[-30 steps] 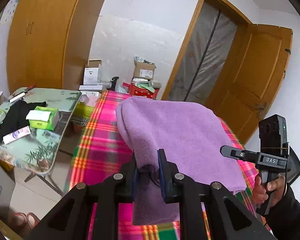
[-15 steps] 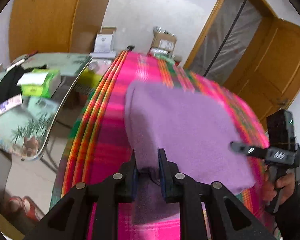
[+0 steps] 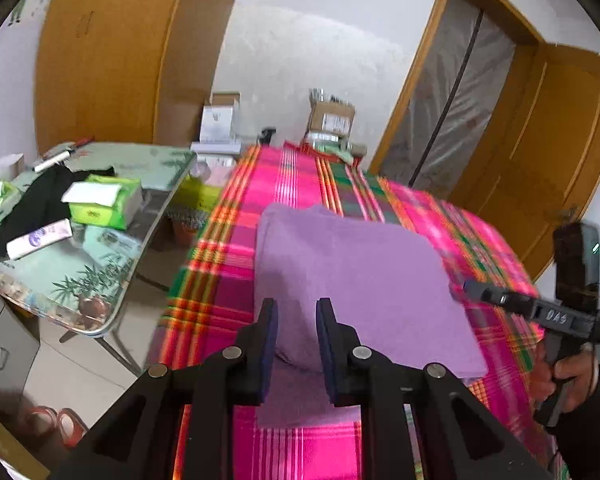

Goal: Fold clothes

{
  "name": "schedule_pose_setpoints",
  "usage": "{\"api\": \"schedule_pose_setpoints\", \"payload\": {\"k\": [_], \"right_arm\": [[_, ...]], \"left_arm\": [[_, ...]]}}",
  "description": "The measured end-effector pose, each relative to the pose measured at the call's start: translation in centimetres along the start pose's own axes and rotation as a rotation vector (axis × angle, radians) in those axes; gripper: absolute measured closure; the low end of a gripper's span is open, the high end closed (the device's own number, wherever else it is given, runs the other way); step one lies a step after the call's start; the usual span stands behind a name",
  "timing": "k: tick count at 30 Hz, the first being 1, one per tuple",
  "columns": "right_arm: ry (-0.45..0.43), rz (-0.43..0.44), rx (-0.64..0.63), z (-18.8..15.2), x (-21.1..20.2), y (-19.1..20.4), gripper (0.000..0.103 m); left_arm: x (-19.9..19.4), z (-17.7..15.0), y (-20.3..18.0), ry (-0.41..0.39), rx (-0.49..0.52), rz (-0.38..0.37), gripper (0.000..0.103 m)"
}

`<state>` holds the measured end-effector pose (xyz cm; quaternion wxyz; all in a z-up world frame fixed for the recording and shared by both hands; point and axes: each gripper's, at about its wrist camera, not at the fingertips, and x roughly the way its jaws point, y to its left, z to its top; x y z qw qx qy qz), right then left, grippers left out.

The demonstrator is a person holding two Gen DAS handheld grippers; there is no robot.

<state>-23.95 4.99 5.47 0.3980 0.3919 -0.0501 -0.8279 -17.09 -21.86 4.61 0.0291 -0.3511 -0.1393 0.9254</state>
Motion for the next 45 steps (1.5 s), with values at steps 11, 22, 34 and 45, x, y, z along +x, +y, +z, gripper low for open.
{"api": "schedule_pose_setpoints", "payload": {"k": [11,22,34,45], "right_arm": [[0.023,-0.090,-0.031,5.3,6.0,-2.1,0.074],[0.070,-0.140,-0.019,5.5,7.0,-2.5,0.077],[0.066,-0.010,-0.128,-2.8,0.2,3.1,0.075],[0.083,-0.183,-0.317,-5.3,1.7,4.6,0.079]], "left_arm": [[2.7,-1.7,1.6,0.048,-0.072,-0.008,0.083],[1.3,-1.8,1.6,0.026,-0.108,-0.028,0.086],[1.5,-2.2,1.9,0.050,-0.121,0.024,0.086],[2.1,-2.7,2.3,0.058,-0.153,0.012,0.086]]}}
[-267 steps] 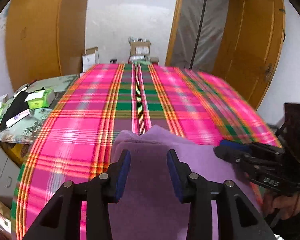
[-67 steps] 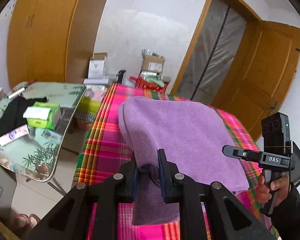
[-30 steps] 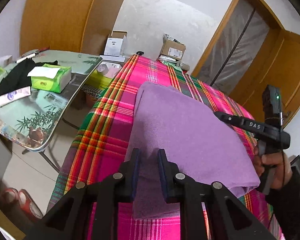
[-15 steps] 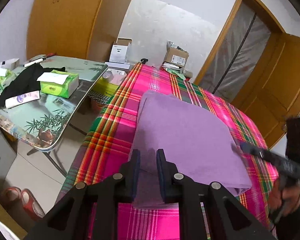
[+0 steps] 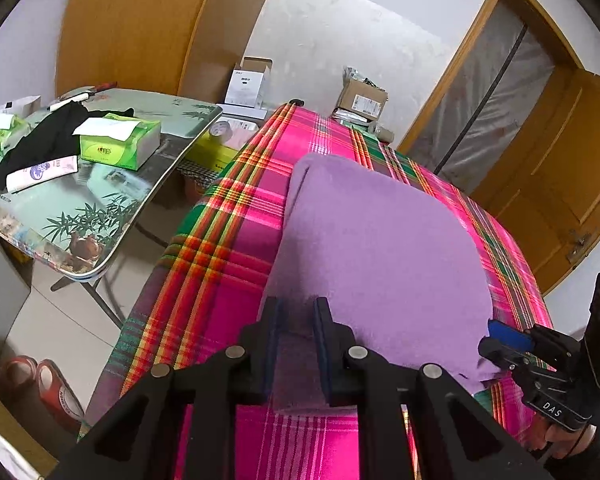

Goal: Fold clothes

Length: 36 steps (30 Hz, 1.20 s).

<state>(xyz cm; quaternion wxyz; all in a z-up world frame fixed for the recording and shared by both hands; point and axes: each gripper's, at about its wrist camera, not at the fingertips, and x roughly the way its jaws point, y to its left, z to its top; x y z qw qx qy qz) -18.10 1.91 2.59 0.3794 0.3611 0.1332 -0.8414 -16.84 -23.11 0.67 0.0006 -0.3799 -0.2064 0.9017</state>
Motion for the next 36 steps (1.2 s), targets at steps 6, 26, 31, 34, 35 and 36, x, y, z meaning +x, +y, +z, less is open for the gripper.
{"api": "schedule_pose_setpoints", "payload": {"k": [6,26,31,34,35,36], "right_arm": [[0.000,-0.013,-0.012,0.2,0.0,0.2,0.079],[-0.027,0.033,0.127,-2.5,-4.3,0.7,0.064],[-0.016,0.049,0.128,-5.5,-7.2,2.9,0.064],[0.007,0.034,0.142,-7.6,-8.7,4.1,0.063],[0.016,0.030,0.148,-8.2,-9.0,4.3,0.063],[0.019,0.020,0.155,-8.8,-9.4,4.4,0.063]], "left_arm": [[0.2,0.1,-0.1,0.006,-0.004,0.055,0.066],[-7.2,-5.3,-5.2,-0.057,0.096,0.074,0.074],[-9.3,-8.8,-7.7,-0.036,0.145,0.086,0.074],[-10.1,-10.7,-8.5,-0.020,0.149,0.092,0.074],[-10.3,-11.4,-8.8,-0.013,0.151,0.094,0.074],[-10.5,-12.1,-9.0,-0.006,0.155,0.097,0.074]]}}
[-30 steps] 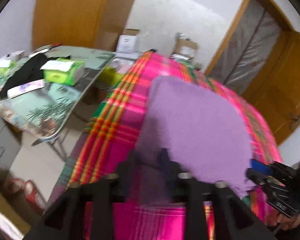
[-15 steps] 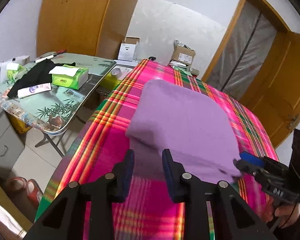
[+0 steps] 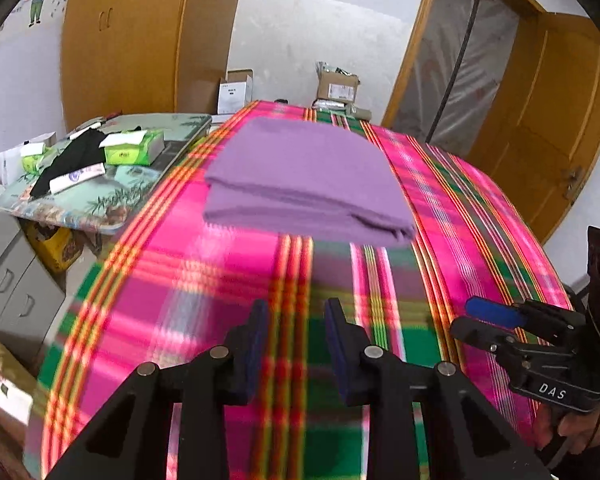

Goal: Fold clothes

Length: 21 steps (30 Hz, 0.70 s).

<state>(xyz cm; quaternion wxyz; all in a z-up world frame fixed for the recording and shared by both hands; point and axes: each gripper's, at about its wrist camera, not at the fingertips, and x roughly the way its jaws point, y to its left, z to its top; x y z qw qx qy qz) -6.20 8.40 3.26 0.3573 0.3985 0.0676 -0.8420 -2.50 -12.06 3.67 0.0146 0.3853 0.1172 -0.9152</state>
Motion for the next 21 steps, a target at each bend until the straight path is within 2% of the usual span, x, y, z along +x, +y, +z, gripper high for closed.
{"api": "schedule_pose_setpoints", "payload": {"k": [9,11,17,21], "right_arm": [[0.001,-0.092,0.031,-2.8,-1.1,-0.6,0.063],[0.011,-0.098,0.038,-3.0,-0.9,-0.8,0.063],[0.032,-0.108,0.054,-3.2,-0.6,-1.2,0.063],[0.038,-0.113,0.040,-3.1,-0.4,-0.9,0.058]], "left_arm": [[-0.1,-1.8,-0.8,0.008,0.023,0.060,0.074],[0.2,-1.9,-0.9,0.010,0.030,0.084,0.074],[1.4,-2.5,-1.0,0.044,0.018,0.089,0.074],[1.7,-2.7,-1.1,0.053,0.019,0.091,0.074]]}}
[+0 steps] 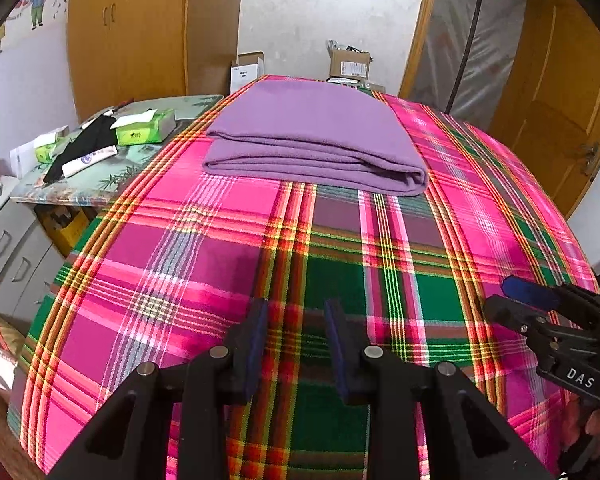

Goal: Fold clothes

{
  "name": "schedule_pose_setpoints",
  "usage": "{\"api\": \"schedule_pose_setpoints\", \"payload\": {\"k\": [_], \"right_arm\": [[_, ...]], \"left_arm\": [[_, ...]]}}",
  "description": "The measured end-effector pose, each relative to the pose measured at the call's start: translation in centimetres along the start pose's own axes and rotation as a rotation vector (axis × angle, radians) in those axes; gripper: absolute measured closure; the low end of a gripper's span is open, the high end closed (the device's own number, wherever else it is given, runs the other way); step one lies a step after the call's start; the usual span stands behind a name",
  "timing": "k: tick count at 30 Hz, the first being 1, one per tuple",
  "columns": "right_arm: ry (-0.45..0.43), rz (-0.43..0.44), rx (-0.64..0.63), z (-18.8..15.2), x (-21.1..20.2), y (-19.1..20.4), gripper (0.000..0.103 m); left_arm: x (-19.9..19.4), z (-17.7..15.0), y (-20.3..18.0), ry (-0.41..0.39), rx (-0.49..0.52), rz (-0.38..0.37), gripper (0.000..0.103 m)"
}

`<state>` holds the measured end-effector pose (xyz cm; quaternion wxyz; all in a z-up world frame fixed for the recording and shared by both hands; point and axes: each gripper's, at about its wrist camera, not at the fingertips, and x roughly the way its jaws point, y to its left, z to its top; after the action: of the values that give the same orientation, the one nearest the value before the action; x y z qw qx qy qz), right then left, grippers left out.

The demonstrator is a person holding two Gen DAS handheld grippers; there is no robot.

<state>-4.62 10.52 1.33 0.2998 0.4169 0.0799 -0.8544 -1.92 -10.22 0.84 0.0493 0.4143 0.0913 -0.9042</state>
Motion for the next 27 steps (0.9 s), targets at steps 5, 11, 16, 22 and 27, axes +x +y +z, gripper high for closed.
{"api": "schedule_pose_setpoints", "payload": {"k": [5,11,16,22,27], "right_arm": [[0.005,0.004,-0.021,0.1,0.2,0.4,0.050],[0.008,-0.006,-0.033,0.1,0.3,0.7,0.049],[0.007,-0.011,-0.031,0.0,0.3,0.8,0.050],[0.010,-0.030,-0.039,0.0,0.3,1.0,0.050],[0.009,-0.041,-0.035,0.1,0.3,0.8,0.050]], "left_arm": [[0.1,0.1,-0.1,-0.008,0.005,0.005,0.073],[0.1,0.1,-0.1,-0.015,-0.005,-0.015,0.068],[0.2,0.1,-0.8,-0.011,0.021,-0.001,0.063],[0.2,0.1,-1.3,-0.007,0.045,0.016,0.061],[0.3,0.1,-1.3,-0.007,0.047,0.021,0.061]]}}
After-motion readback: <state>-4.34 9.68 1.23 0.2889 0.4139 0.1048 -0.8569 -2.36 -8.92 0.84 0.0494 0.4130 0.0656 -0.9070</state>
